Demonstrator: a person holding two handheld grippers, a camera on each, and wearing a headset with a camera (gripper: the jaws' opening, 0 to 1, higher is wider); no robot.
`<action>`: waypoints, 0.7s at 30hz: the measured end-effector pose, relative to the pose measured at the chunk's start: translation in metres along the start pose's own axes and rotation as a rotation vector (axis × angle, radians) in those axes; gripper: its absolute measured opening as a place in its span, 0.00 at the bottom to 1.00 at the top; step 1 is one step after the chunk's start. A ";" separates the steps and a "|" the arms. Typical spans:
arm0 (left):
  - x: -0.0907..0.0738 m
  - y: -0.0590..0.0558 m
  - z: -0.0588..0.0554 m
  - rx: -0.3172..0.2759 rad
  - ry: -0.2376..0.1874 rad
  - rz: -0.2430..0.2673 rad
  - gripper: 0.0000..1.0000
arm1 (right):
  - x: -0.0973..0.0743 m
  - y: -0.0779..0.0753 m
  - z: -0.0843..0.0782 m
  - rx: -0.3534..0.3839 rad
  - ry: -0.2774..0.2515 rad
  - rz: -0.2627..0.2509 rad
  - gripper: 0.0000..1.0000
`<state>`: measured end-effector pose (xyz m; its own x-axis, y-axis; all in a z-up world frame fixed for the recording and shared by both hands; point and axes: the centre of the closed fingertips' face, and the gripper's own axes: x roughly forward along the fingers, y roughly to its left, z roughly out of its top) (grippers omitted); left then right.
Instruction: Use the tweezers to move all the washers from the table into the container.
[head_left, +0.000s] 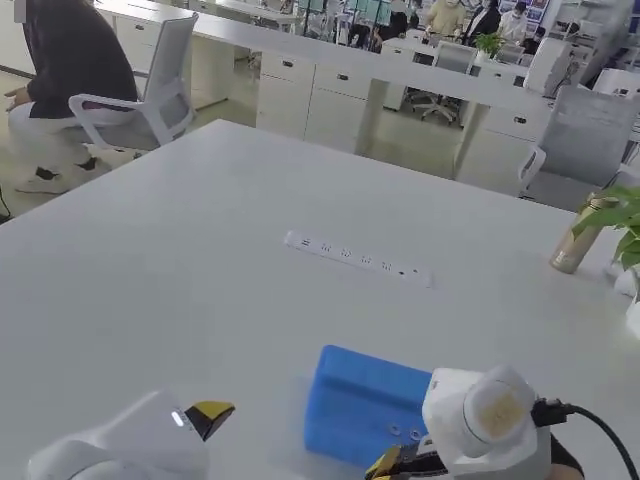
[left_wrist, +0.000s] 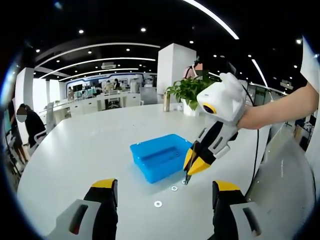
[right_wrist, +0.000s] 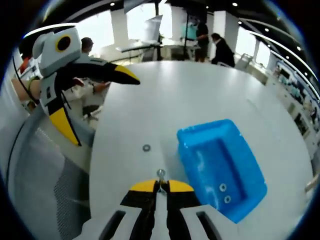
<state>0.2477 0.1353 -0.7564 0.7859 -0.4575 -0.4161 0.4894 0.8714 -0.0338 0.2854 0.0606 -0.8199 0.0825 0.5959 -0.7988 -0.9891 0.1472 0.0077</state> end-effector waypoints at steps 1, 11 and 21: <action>0.000 0.000 0.000 -0.001 -0.001 -0.001 0.78 | 0.001 -0.001 0.000 -0.001 -0.001 0.000 0.03; 0.000 0.000 0.000 0.002 -0.001 0.001 0.78 | 0.002 -0.003 0.000 0.045 -0.029 0.000 0.03; -0.001 0.000 0.000 0.000 -0.001 0.001 0.78 | 0.000 -0.004 -0.001 0.115 -0.054 0.000 0.03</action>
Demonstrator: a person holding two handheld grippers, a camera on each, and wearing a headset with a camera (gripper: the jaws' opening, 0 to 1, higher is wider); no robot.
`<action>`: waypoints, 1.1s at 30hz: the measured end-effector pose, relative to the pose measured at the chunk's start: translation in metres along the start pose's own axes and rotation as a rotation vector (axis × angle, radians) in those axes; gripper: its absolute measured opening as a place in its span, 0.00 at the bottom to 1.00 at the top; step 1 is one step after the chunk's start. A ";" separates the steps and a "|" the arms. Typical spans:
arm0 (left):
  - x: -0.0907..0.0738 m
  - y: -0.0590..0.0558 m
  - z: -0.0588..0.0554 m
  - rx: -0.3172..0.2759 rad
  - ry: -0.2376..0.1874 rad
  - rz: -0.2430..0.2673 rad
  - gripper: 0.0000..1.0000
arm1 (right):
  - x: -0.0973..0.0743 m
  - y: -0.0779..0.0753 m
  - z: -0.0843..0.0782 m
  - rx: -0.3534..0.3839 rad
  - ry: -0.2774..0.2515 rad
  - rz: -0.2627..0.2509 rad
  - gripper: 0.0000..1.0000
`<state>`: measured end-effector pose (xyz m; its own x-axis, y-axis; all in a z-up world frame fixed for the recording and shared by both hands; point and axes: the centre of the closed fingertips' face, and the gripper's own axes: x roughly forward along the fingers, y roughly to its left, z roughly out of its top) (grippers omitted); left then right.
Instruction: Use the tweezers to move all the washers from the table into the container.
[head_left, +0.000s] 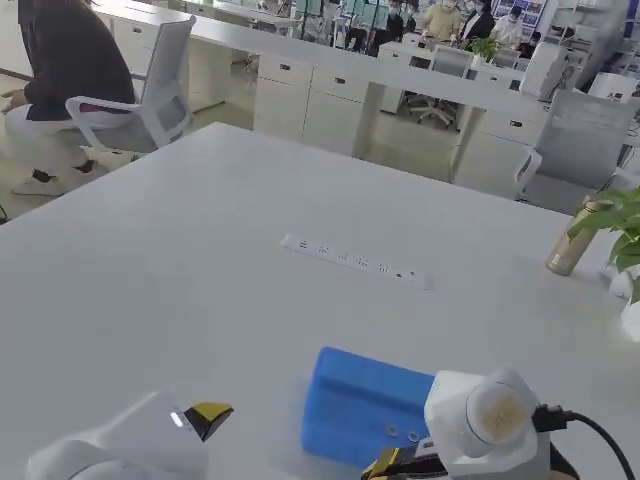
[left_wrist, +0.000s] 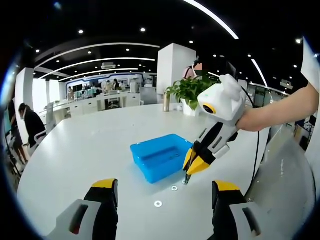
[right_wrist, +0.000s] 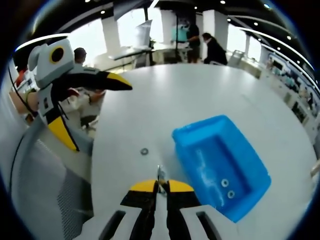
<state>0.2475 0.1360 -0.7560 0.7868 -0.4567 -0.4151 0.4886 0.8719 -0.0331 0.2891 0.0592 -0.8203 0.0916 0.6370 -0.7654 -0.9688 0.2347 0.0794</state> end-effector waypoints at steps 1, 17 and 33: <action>0.000 0.000 0.000 0.000 0.000 0.001 0.78 | 0.000 0.001 0.000 0.018 -0.003 0.005 0.03; 0.000 -0.001 0.000 0.002 0.003 -0.001 0.77 | -0.034 -0.002 0.032 0.044 -0.118 -0.045 0.03; 0.000 -0.002 0.000 0.005 0.005 -0.005 0.77 | -0.050 -0.025 0.068 0.050 -0.188 -0.066 0.03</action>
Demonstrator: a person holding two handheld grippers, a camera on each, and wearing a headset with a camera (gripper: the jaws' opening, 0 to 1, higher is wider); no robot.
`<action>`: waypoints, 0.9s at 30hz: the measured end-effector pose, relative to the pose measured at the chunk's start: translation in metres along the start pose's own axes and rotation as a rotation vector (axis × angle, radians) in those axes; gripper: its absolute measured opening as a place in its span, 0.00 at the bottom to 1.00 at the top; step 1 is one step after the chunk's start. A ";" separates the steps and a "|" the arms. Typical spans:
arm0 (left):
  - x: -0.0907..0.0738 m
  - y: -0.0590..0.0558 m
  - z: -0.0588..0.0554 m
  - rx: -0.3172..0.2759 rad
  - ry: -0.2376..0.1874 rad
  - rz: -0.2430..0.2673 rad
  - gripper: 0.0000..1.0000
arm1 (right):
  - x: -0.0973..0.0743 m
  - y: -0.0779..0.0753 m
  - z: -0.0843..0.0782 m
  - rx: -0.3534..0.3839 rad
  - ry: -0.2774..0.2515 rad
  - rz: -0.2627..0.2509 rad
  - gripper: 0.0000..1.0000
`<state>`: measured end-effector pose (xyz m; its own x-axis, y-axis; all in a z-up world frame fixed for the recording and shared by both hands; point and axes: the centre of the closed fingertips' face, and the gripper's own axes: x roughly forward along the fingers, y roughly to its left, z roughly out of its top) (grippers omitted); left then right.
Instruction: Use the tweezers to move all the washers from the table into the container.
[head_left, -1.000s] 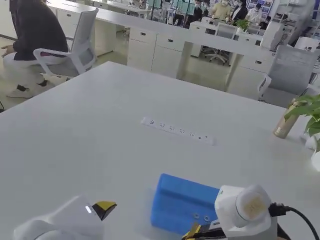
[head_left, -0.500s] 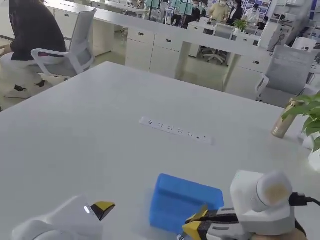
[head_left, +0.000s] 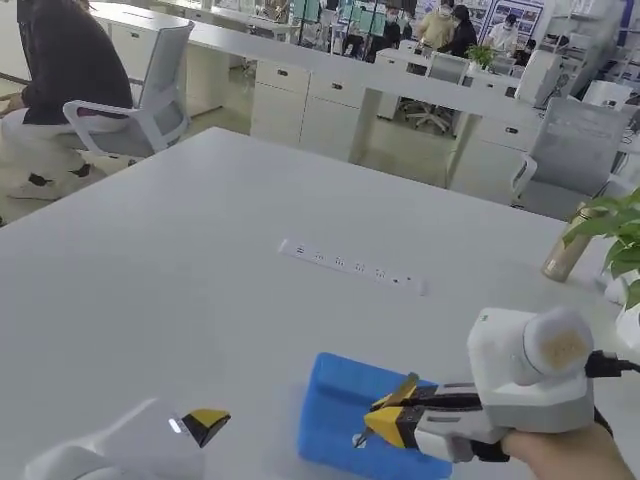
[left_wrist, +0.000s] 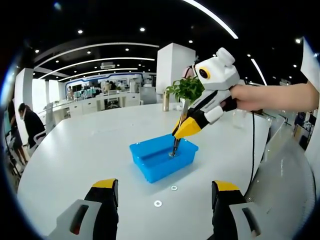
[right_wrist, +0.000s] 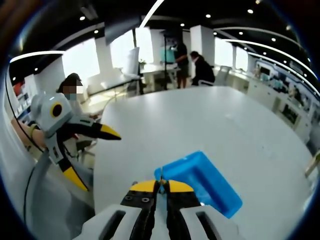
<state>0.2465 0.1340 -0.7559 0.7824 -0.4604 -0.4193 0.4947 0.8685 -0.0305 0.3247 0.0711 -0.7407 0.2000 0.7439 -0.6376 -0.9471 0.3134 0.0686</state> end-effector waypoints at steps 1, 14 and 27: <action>0.000 0.000 0.000 0.001 0.000 0.000 0.77 | 0.000 -0.001 0.001 0.002 -0.001 -0.002 0.03; 0.000 0.000 0.001 -0.001 -0.005 0.000 0.77 | 0.003 -0.027 0.013 -0.007 0.016 -0.035 0.03; -0.002 0.005 0.003 -0.019 -0.023 0.018 0.77 | 0.016 -0.060 -0.004 0.092 0.055 -0.073 0.03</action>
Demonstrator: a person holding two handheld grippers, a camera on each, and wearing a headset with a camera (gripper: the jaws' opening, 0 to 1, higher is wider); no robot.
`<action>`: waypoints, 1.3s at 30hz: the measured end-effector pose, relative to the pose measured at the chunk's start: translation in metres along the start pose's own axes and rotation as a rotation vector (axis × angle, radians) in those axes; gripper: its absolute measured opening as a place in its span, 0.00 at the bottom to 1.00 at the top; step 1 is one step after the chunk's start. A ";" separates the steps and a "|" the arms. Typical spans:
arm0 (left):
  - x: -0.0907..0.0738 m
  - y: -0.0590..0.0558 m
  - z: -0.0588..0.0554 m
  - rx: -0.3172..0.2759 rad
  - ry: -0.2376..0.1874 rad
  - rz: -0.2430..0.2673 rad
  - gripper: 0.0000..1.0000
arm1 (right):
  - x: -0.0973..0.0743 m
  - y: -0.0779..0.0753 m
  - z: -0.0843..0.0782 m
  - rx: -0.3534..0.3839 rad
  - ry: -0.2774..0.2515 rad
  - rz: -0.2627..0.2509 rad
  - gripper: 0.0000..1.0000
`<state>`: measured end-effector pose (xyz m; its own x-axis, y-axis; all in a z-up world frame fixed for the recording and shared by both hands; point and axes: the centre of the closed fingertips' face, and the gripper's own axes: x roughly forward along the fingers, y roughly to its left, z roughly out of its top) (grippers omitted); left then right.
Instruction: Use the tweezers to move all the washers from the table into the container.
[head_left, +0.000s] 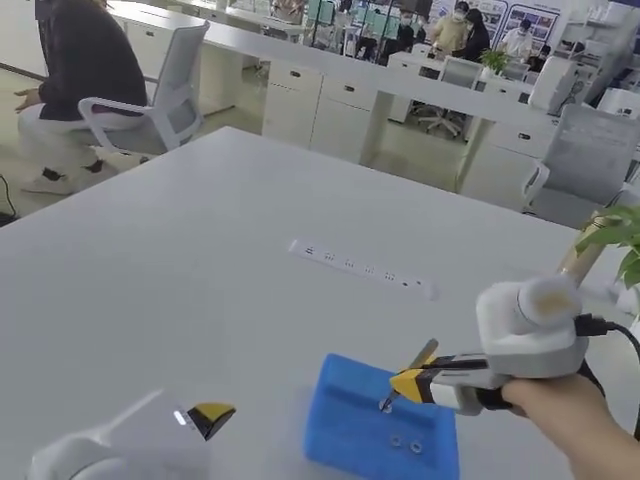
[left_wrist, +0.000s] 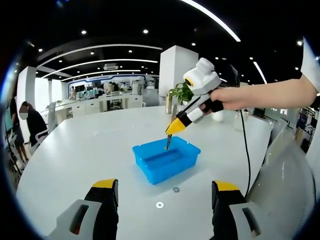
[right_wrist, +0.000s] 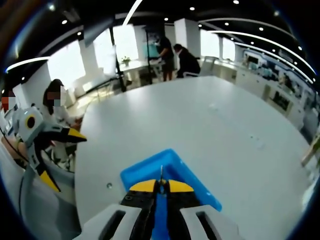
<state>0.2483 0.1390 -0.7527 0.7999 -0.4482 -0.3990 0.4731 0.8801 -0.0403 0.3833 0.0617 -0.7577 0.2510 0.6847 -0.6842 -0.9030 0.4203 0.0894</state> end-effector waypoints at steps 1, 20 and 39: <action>0.000 0.000 0.000 -0.001 0.001 0.001 0.77 | 0.003 -0.003 -0.002 0.002 0.007 0.001 0.03; 0.000 0.000 -0.001 -0.004 0.001 0.002 0.77 | 0.028 -0.013 -0.028 0.024 0.102 0.010 0.03; 0.000 0.001 0.001 -0.009 -0.006 0.003 0.77 | 0.038 -0.011 -0.040 -0.026 0.160 0.014 0.03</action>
<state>0.2489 0.1400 -0.7521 0.8038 -0.4461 -0.3935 0.4669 0.8830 -0.0473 0.3884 0.0595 -0.8136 0.1817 0.5855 -0.7900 -0.9151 0.3947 0.0820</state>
